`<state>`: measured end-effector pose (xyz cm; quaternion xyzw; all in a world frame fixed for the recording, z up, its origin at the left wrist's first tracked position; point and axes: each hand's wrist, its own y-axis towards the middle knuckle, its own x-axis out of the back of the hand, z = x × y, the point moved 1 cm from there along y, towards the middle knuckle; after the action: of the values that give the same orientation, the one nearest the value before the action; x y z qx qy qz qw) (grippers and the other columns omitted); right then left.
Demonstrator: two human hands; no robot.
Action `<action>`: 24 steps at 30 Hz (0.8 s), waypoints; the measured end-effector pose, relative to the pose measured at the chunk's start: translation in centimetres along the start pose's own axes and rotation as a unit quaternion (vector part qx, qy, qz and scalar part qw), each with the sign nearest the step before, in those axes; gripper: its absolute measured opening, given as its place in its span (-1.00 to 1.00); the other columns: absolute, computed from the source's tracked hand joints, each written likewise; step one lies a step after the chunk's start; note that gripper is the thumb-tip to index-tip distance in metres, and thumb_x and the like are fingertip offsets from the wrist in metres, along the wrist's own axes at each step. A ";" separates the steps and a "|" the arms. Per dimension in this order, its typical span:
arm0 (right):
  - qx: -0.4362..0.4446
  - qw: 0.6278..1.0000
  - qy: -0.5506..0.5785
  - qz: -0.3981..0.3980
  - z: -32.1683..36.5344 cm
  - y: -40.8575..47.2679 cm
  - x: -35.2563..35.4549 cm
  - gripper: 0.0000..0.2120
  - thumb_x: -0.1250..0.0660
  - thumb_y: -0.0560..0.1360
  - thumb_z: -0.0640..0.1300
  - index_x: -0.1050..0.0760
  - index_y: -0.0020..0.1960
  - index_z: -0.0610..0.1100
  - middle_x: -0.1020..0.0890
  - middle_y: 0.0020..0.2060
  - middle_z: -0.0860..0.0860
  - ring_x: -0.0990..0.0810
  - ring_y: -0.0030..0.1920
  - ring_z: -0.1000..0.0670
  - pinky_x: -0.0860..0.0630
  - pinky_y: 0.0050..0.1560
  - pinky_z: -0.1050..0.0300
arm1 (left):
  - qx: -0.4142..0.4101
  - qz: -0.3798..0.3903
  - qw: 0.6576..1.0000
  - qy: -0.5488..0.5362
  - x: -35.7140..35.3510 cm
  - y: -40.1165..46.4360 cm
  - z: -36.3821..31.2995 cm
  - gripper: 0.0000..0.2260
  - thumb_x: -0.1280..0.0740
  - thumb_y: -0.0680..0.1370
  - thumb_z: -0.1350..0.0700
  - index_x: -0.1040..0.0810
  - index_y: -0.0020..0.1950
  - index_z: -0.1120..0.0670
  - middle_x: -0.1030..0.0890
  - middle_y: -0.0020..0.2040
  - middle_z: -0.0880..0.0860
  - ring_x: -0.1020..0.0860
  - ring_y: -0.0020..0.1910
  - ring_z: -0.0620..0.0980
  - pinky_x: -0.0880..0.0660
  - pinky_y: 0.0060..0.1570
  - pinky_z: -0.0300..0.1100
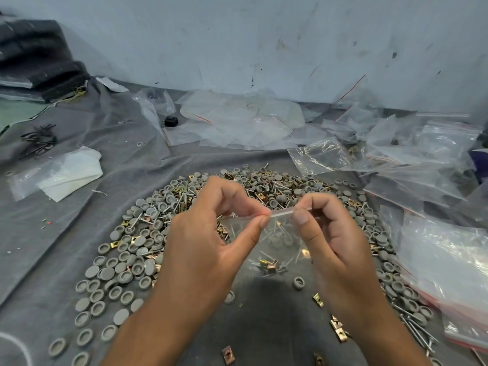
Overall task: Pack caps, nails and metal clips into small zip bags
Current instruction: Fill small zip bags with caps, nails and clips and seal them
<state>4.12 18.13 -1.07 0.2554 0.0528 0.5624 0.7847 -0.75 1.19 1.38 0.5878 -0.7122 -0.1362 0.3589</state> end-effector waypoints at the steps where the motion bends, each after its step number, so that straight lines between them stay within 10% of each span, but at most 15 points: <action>1: -0.003 1.000 0.020 -0.006 0.0 0.0 0.2 -0.89 -0.25 0.60 0.11 -0.52 0.00 0.12 -0.57 -0.20 0.11 -0.52 -0.20 0.13 -0.49 -0.20 0.25 | 0.010 -0.004 1.000 -0.008 0.1 0.0 0.2 -0.71 -0.50 0.50 0.08 -0.40 -0.03 -0.14 -0.68 -0.09 -0.23 -0.65 -0.02 -0.18 -0.51 -0.13 -0.33; 6: -0.005 1.000 0.016 -0.004 -0.2 0.3 0.9 -0.90 -0.26 0.59 0.11 -0.53 -0.01 0.13 -0.56 -0.21 0.13 -0.49 -0.21 0.18 -0.46 -0.22 0.36 | 0.018 -0.020 1.000 -0.004 0.3 0.1 0.5 -0.63 -0.50 0.49 0.09 -0.30 -0.11 -0.16 -0.69 -0.14 -0.20 -0.66 -0.06 -0.19 -0.46 -0.13 -0.46; 11: -0.010 1.000 0.021 -0.018 -0.3 0.5 1.4 -0.89 -0.27 0.59 0.09 -0.53 0.00 0.10 -0.57 -0.20 0.16 -0.50 -0.20 0.18 -0.45 -0.18 0.35 | 0.054 -0.036 0.998 -0.028 0.5 0.1 1.1 -0.62 -0.56 0.44 -0.01 -0.31 -0.13 -0.13 -0.71 -0.17 -0.22 -0.69 -0.08 -0.15 -0.50 -0.06 -0.09; 24: -0.027 0.999 0.007 0.020 -0.2 0.5 2.3 -0.84 -0.28 0.58 0.14 -0.56 0.00 0.08 -0.53 -0.25 0.17 -0.46 -0.24 0.19 -0.41 -0.22 0.35 | 0.061 -0.021 0.996 -0.055 0.6 -0.1 1.8 -0.62 -0.58 0.39 -0.09 -0.35 -0.19 -0.15 -0.72 -0.22 -0.17 -0.70 -0.11 -0.19 -0.50 -0.06 -0.01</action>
<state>4.48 20.40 -0.56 0.2314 0.0378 0.5807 0.7796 -1.97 0.16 0.26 0.6151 -0.7250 -0.1324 0.2802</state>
